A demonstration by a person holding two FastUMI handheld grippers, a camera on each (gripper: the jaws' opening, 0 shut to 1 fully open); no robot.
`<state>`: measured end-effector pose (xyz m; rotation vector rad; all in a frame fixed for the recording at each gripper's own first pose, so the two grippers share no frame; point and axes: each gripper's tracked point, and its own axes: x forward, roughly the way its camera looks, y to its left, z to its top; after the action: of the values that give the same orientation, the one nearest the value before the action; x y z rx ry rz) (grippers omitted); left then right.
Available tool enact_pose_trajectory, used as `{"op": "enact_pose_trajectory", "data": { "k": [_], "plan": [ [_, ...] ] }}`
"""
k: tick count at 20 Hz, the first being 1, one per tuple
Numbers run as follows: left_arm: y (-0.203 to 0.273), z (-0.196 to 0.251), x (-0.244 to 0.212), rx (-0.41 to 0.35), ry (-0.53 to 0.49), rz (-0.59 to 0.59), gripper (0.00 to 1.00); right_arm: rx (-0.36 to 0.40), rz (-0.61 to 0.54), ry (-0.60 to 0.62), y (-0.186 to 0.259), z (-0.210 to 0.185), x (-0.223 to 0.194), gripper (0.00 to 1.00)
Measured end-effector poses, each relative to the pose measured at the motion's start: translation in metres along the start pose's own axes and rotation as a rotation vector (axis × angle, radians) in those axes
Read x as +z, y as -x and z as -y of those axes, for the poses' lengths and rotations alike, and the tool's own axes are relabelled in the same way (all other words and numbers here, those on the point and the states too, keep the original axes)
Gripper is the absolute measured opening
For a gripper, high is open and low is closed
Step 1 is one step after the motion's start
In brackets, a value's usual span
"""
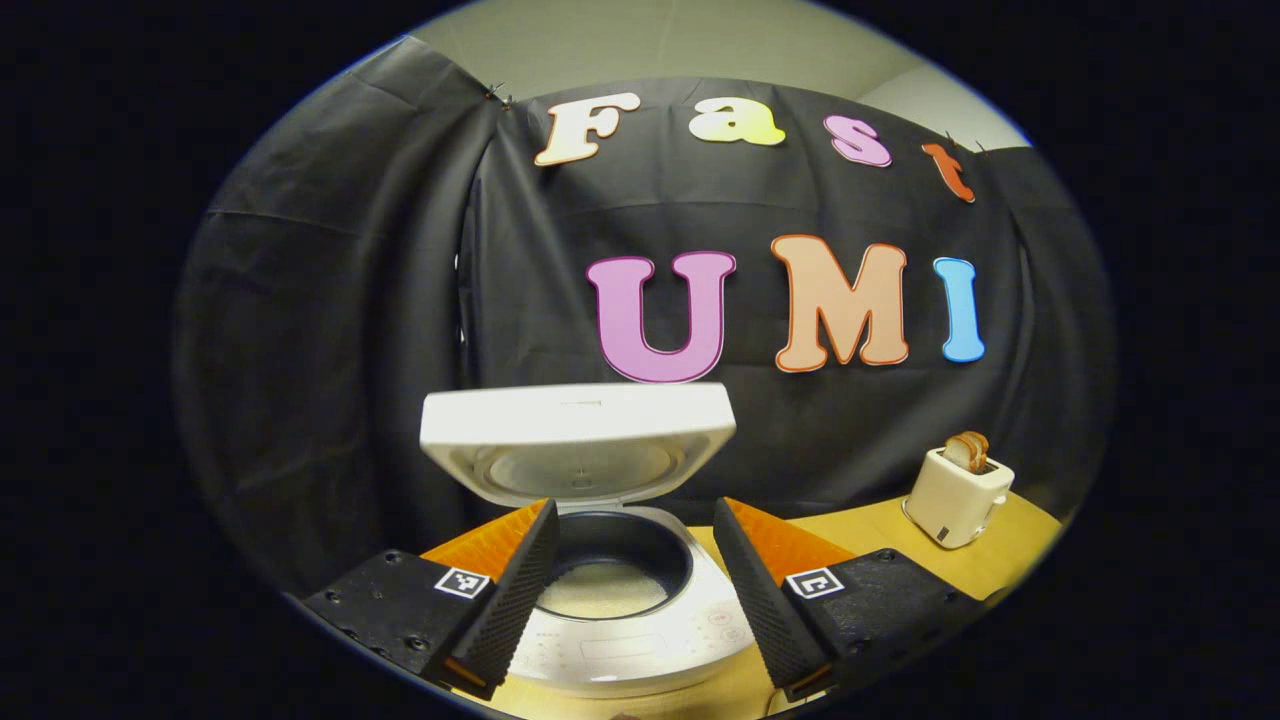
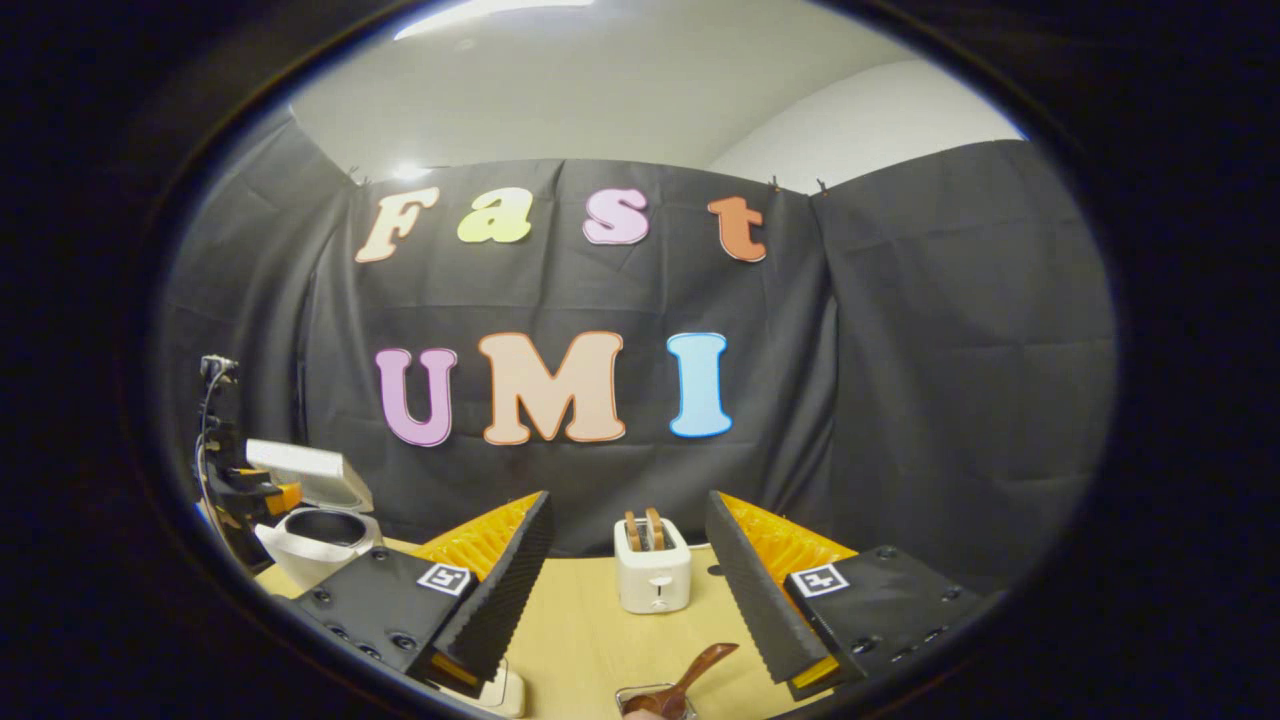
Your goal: Close the left gripper, press the button to open the rice cooker; take a wooden spoon from the chopstick holder with the right hand, scoop a spoonful of rice and pour it into the rice cooker, then put the wooden spoon back into the chopstick holder.
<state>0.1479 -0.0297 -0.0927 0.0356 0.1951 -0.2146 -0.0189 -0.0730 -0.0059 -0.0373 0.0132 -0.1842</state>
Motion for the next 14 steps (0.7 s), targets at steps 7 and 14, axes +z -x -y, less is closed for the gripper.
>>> {"op": "enact_pose_trajectory", "data": {
  "k": [7,14],
  "plan": [
    [0.049,0.024,0.05,-0.026,0.016,0.11,0.94,0.007,-0.04,-0.006,-0.018,0.018,-0.024,1.0],
    [0.091,0.057,0.066,-0.079,0.04,0.135,0.94,-0.015,-0.161,-0.056,-0.045,0.048,-0.079,1.0]
  ]
}}
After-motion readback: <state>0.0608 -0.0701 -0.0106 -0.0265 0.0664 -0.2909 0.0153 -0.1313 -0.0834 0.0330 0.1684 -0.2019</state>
